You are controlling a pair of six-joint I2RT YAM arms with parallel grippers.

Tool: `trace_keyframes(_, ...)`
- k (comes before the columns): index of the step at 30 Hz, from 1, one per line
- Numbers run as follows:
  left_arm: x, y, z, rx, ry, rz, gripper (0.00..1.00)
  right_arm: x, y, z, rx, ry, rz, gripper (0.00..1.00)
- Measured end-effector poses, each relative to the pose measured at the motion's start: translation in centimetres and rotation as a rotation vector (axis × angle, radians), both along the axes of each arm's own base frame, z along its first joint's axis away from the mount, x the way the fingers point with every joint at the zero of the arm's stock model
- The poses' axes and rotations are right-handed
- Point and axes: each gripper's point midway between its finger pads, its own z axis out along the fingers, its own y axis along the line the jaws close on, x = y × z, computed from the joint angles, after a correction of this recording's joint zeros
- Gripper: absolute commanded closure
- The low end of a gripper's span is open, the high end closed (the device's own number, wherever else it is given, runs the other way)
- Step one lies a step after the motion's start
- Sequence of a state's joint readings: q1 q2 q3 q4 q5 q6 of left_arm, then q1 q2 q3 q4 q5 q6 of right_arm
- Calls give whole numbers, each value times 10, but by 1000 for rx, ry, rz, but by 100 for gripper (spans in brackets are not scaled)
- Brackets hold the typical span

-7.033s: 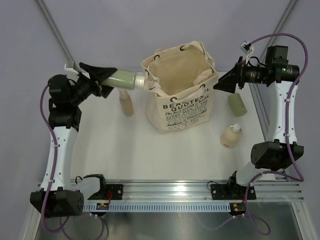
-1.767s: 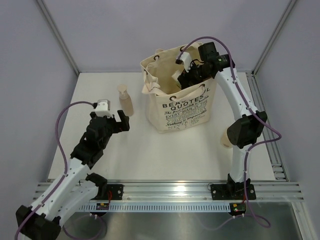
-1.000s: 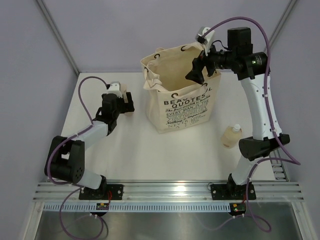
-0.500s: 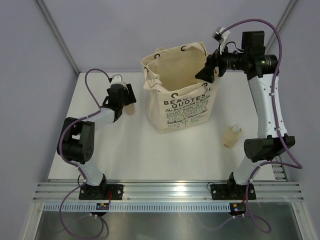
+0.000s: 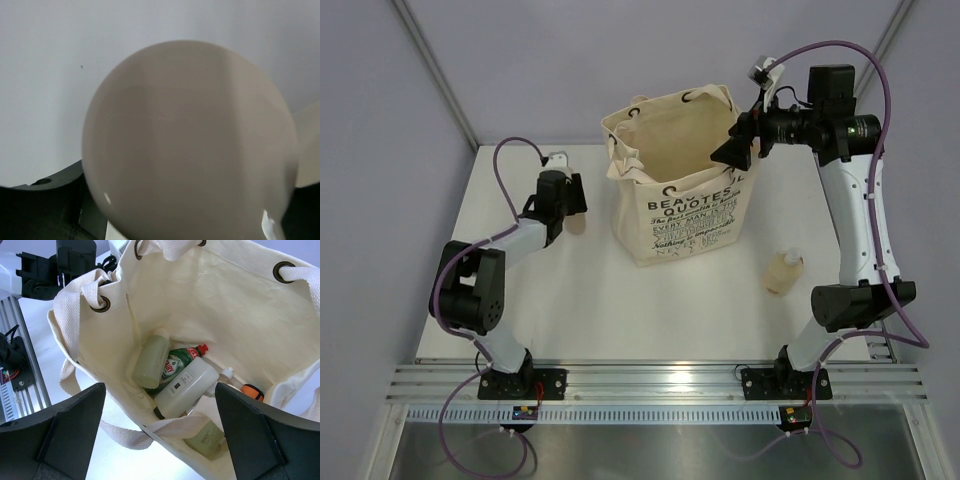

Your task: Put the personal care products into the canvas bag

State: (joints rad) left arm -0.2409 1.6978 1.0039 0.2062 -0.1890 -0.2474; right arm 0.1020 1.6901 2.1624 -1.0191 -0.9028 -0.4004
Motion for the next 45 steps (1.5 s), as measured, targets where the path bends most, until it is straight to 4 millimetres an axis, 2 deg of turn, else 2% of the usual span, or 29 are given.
trace_keyframes(5, -27, 0, 4, 3, 46, -55, 100, -9, 4, -2, 19, 15, 43, 0)
trace_keyframes(8, -42, -4, 19, -22, 62, -91, 100, -23, 9, -4, 37, 43, 110, 1)
trace_keyframes(12, -61, -8, 53, -79, 29, -110, 100, -34, 12, -7, 49, 65, 154, 0)
trace_keyframes(19, -92, -23, 132, -196, -85, -150, 100, -36, 11, -17, 43, 99, 158, 0)
trace_keyframes(23, -107, -53, 193, -217, -164, -237, 100, -35, 7, -21, 41, 113, 141, 1)
trace_keyframes(26, -119, -76, 259, -255, -265, -316, 100, -34, -2, -20, 47, 113, 113, 1)
trace_keyframes(32, -142, -103, 401, -343, -539, -431, 100, -32, -19, -17, 57, 103, 57, 1)
trace_keyframes(35, -149, -115, 444, -384, -630, -481, 100, -35, -20, -19, 62, 102, 52, 1)
trace_keyframes(37, -147, -125, 456, -402, -649, -512, 100, -37, -20, -19, 65, 100, 52, 1)
trace_keyframes(40, -125, -150, 457, -430, -640, -554, 100, -40, -22, -18, 73, 100, 39, 0)
trace_keyframes(42, -104, -168, 444, -439, -608, -571, 100, -40, -26, -17, 81, 100, 21, 1)
trace_keyframes(45, -64, -200, 394, -431, -495, -593, 100, -38, -37, -14, 97, 95, -28, 1)
